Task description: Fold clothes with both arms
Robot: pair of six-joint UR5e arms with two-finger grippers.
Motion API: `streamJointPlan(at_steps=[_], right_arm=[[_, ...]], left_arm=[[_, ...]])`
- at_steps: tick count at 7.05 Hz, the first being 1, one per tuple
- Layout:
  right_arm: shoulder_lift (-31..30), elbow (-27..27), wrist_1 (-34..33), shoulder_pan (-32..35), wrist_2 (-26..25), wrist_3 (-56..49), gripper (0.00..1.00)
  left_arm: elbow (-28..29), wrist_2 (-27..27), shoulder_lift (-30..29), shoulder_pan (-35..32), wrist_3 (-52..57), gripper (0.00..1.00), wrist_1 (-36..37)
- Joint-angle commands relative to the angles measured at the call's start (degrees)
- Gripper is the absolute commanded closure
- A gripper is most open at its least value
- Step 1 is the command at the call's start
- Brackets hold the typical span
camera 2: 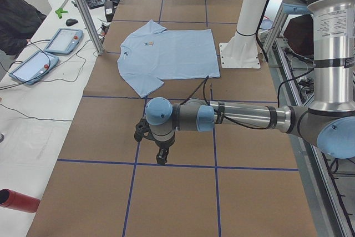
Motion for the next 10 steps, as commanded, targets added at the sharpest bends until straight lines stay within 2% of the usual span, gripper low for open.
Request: streamJointPlan(at_steps=[1, 4, 5, 6, 7, 8, 9, 10], right_arm=[[-0.01, 0.09, 0.05, -0.05, 0.06, 0.09, 0.0], [3.31, 1.32, 1.8, -0.57, 0.24, 0.7, 0.0], [4.2, 0.97, 8.16, -1.44, 0.32, 0.88, 0.0], [4.3, 0.1, 15.01, -1.63, -0.02, 0.96, 0.0], [5.78, -2.35, 17.78, -1.63, 0.41, 1.23, 0.0], [6.84, -3.68, 17.98, -1.8, 0.76, 1.23, 0.0], [8.59, -5.08, 17.81, -1.72, 5.64, 4.8, 0.0], [11.04, -6.66, 20.42, -2.24, 8.73, 14.93, 0.0]], left_arm=[[0.11, 0.0, 0.14, 0.0, 0.44, 0.0, 0.09], [-0.07, -0.09, -0.47, 0.09, 0.18, 0.0, -2.52], [0.46, 0.79, -0.47, 0.0, 0.35, 0.0, -6.98], [0.55, 0.19, -0.74, 0.0, 0.27, 0.0, -13.81], [1.07, 0.7, -0.74, 0.0, 0.09, 0.0, -21.8], [5.77, 0.62, -5.78, 0.0, -0.43, 0.0, -31.63], [10.17, 0.62, -8.62, 0.0, -3.57, 0.0, -38.86], [10.65, 0.53, -8.65, 0.0, -6.3, 0.0, -42.15]])
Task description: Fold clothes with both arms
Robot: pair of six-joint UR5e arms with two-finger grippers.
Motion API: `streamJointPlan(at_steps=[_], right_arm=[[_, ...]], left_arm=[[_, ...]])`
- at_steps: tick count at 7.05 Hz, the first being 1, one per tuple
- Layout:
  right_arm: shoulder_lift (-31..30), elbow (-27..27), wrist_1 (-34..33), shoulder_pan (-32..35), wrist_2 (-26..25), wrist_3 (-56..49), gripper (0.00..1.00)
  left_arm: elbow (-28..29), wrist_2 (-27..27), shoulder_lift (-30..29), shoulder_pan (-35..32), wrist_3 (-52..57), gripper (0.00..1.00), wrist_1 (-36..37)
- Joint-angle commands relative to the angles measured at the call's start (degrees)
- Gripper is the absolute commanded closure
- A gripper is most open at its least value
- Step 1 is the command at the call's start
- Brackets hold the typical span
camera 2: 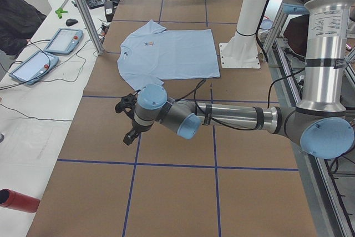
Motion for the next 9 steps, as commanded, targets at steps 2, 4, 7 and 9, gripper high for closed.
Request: streamJointPlan(at_steps=[2, 4, 7, 9], right_arm=[[5.9, -3.02, 12.31, -8.52, 1.56, 18.91, 0.0], [14.06, -4.6, 16.45, -19.22, -7.0, 37.63, 0.0], [25.14, -21.5, 31.97, -33.04, -23.99, 52.46, 0.21], [23.87, -24.57, 36.68, -35.62, -26.66, 53.71, 0.39]], left_arm=[[1.58, -0.33, -0.93, -0.09, -3.79, 0.0, -6.9], [1.58, -0.33, -1.1, 0.0, -3.79, 0.0, -6.9], [1.31, -0.33, -0.93, -0.09, -3.88, 0.0, -7.78], [1.4, -0.33, -1.02, 0.0, -3.97, 0.0, -7.78]])
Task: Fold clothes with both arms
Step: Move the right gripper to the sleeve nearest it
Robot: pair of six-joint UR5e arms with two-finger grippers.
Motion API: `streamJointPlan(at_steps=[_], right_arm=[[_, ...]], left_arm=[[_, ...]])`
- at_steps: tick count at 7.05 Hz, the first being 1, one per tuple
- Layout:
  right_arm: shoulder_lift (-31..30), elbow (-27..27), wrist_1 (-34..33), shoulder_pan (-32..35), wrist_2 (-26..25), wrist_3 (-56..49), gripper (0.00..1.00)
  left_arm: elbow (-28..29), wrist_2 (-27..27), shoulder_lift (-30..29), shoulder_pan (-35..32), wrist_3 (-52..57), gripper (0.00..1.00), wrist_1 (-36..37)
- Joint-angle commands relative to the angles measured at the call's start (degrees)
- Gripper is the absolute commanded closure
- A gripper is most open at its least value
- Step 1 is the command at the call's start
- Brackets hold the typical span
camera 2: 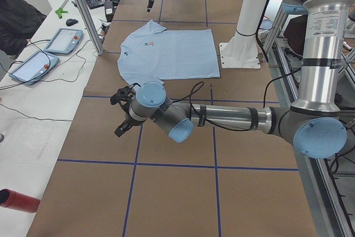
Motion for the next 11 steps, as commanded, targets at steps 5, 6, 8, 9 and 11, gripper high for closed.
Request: streamJointPlan(at_steps=[5, 6, 8, 9, 11], right_arm=[[-1.3, -2.78, 2.35, -6.85, -7.9, 0.76, 0.56], [-1.39, -2.78, 2.26, -6.85, -7.99, 0.67, 0.57], [-1.39, -3.13, 2.0, -6.76, -8.95, 0.49, 0.57], [-1.47, -3.22, 1.82, -6.76, -9.48, 0.14, 0.57], [-1.12, -3.48, 1.91, -6.76, -9.66, -0.04, 0.92]], left_arm=[[0.0, 0.0, 0.25, -0.02, 0.14, 0.0, -0.56], [0.09, 0.0, 0.34, -0.02, 0.15, 0.0, -1.0], [0.18, 0.0, 0.69, -0.02, 0.06, 0.0, -1.36], [0.09, 0.0, 0.69, -0.02, 0.06, 0.0, -1.36], [0.0, 0.0, 0.78, -0.02, 0.14, 0.0, -1.44]])
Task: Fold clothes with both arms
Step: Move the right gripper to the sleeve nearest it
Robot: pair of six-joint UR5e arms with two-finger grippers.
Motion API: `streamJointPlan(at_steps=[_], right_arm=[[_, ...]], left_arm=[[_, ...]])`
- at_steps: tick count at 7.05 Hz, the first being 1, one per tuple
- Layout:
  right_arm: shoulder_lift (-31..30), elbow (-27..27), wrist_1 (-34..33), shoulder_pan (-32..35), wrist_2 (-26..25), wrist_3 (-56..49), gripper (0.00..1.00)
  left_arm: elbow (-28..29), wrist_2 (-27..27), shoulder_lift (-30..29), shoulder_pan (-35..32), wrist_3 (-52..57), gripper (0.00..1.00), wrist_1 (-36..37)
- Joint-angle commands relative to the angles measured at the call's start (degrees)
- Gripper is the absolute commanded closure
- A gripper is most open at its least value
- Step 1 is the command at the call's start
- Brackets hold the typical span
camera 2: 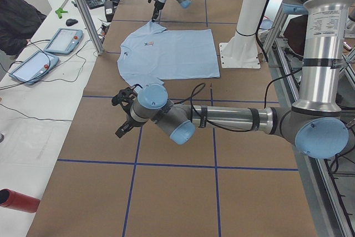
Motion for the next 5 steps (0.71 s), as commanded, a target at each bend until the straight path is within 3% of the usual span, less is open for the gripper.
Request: streamJointPlan(at_steps=[1, 3, 5], right_arm=[[0.44, -0.1, -0.35, -0.08, -0.15, -0.19, 1.0], [1.41, 0.07, -1.48, 0.44, -0.15, -0.19, 1.0], [8.06, 1.82, -13.56, 0.01, -3.98, 0.68, 1.0]], left_arm=[[-0.08, 0.0, 0.07, 0.0, 0.07, 0.0, -0.07], [-0.08, 0.0, 0.07, -0.09, 0.07, 0.0, -0.07], [0.1, 0.0, 0.07, -0.09, 0.07, 0.0, -0.07]])
